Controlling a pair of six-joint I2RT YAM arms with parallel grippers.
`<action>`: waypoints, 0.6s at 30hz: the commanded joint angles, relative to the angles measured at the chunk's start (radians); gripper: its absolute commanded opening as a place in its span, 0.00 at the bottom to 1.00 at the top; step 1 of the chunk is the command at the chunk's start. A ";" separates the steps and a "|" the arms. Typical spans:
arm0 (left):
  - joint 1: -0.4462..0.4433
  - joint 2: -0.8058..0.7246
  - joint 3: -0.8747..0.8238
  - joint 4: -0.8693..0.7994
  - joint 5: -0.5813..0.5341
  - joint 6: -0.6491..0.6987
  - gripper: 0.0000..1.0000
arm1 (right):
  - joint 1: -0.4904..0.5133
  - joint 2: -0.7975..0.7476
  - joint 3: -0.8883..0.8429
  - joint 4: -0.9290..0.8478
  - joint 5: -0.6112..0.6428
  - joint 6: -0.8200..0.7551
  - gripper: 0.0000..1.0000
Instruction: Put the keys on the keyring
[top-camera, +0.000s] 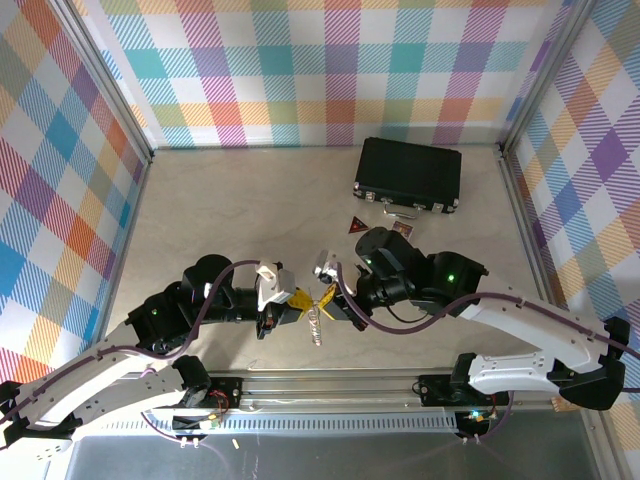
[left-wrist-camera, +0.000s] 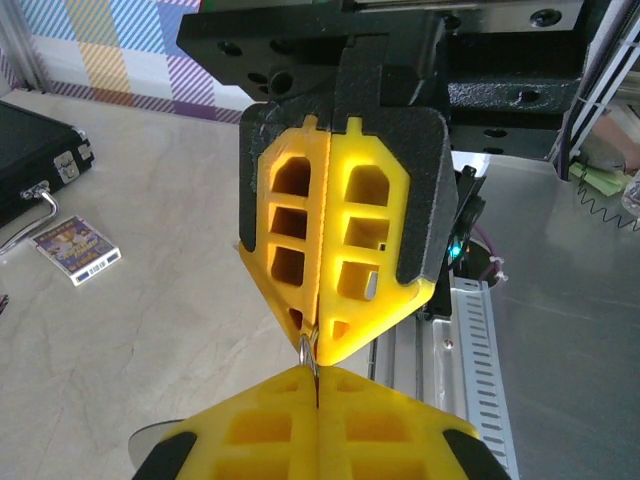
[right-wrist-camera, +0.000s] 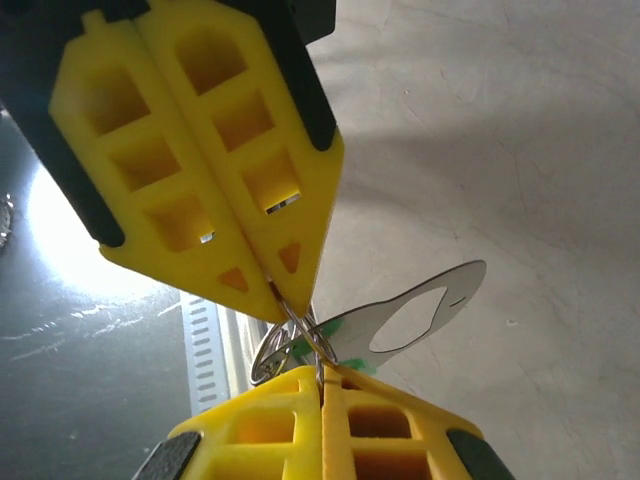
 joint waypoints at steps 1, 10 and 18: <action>-0.008 -0.019 0.002 0.057 0.032 0.015 0.00 | -0.010 -0.020 -0.027 0.060 -0.038 0.070 0.00; -0.008 -0.019 -0.002 0.062 0.012 0.014 0.00 | -0.014 -0.078 -0.076 0.093 -0.051 0.090 0.00; -0.008 -0.013 -0.012 0.076 0.010 0.011 0.00 | -0.016 -0.110 -0.100 0.141 -0.063 0.112 0.00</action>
